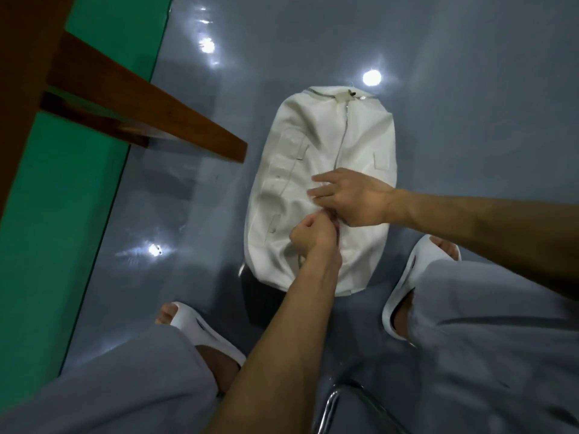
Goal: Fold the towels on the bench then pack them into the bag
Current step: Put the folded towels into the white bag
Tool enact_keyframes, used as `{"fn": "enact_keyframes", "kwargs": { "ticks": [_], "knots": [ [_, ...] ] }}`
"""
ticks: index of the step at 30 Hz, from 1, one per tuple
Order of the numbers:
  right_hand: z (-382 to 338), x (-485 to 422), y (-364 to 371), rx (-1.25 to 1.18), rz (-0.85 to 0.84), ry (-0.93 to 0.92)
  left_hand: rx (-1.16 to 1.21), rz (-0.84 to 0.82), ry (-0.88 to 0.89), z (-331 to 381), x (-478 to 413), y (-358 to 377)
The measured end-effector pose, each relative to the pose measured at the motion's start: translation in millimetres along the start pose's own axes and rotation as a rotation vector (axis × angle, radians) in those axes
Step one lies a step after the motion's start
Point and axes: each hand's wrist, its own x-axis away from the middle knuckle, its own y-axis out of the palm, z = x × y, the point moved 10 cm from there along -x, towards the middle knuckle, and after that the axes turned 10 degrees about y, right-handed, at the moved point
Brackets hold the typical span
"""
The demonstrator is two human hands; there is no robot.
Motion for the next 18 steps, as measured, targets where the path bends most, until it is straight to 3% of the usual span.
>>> {"fn": "enact_keyframes", "kwargs": {
  "ticks": [7,13,16,18],
  "knots": [
    [-1.6,11.1,-1.5,0.082,0.009,-0.062,0.12,0.029,-0.101,-1.7,15.7,-6.8],
    [43.1,22.3,-9.3,0.056,-0.036,0.072,0.094,0.059,-0.077,-16.2,10.4,-26.0],
    [22.0,20.5,-17.7,0.041,-0.028,0.094,0.015,0.051,-0.025,-18.1,16.6,-29.9],
    [-9.9,18.3,-17.0,0.004,0.006,0.016,0.024,0.053,-0.014,-17.9,18.3,-29.0]
  ]
}}
